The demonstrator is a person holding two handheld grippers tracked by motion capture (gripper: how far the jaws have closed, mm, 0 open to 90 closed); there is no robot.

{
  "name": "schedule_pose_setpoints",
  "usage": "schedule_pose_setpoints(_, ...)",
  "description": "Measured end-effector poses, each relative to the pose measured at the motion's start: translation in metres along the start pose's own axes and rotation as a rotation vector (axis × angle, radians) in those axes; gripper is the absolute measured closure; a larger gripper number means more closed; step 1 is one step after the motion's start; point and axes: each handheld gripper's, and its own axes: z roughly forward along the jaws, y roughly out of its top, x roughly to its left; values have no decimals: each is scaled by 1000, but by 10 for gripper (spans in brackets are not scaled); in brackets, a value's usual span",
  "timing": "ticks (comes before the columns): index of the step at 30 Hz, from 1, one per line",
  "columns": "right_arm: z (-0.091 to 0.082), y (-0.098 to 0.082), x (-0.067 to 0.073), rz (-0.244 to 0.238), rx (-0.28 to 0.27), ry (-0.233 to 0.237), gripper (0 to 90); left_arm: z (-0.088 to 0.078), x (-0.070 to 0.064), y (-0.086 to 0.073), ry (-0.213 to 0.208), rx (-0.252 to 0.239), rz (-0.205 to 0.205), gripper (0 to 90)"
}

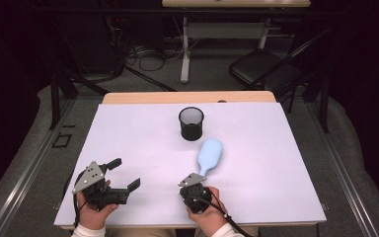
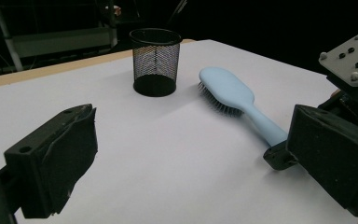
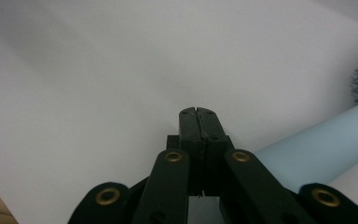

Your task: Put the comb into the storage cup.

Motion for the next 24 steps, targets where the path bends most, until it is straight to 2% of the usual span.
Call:
schedule_pose_setpoints(16,-7,-5,-3,-14,34,-10,900,0,1,0,-2,-2,-3,23)
schedule_pose_setpoints(24,-10,-11,-7,-3,45,-25,900,0,1,0,2,-4,-2,23)
